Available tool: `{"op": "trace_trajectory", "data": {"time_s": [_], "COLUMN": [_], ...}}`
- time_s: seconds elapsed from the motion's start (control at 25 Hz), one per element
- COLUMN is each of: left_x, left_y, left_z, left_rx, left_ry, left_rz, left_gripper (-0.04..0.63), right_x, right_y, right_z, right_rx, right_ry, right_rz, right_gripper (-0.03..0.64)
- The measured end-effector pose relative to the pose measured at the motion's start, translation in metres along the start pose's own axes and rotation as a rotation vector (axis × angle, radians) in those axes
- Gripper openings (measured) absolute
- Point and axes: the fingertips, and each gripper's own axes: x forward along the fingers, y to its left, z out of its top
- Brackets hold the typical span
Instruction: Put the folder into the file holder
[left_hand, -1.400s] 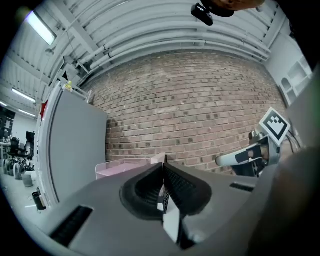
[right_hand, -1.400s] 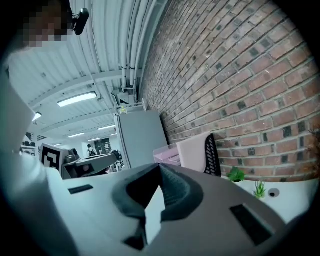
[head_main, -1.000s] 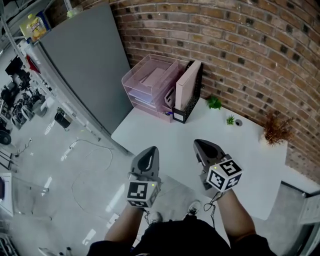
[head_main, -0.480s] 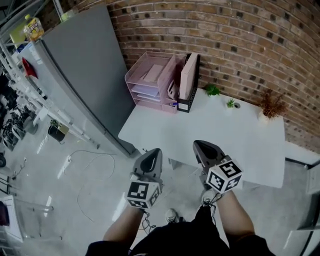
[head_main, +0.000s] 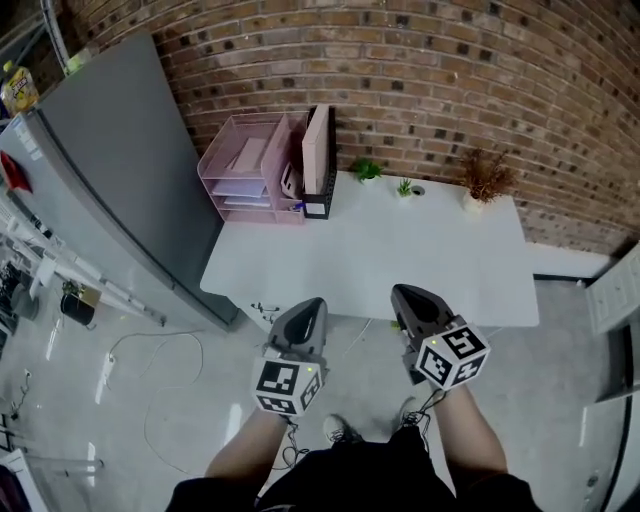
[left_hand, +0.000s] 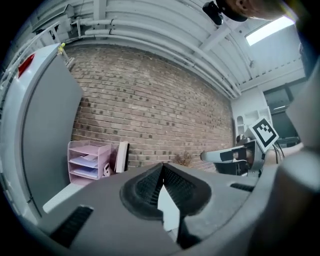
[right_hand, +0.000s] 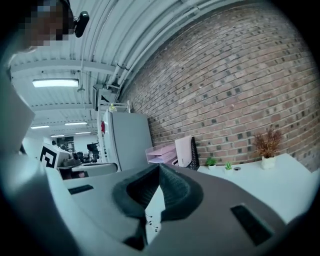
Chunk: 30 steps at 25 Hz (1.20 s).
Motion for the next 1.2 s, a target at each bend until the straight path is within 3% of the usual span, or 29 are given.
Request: {"op": "trace_trajectory", "data": {"time_s": [0.36,0.84,1.2], "left_x": [0.016,0.022,0.014], "left_y": [-0.043,-0.107,-0.123], "left_z": [0.000,0.001,-0.002], "left_rx": [-0.032,-0.027,-0.039], "left_ry": [0.000,-0.003,-0.013], "left_rz": [-0.014,0.101,0.190], "left_gripper": [0.006,0.006,0.006], "right_x": [-0.046,-0.082,-0.087], "right_y": [-0.032,-0.061,-0.065], "right_z": [0.010,0.012,0.012], "right_rx": [-0.012,-0.019,-0.037], "right_ry": [-0.013,0.003,0.022], "right_rz": [-0.036,0.105,0.197], "right_gripper": [0.003,0.003,0.003]}}
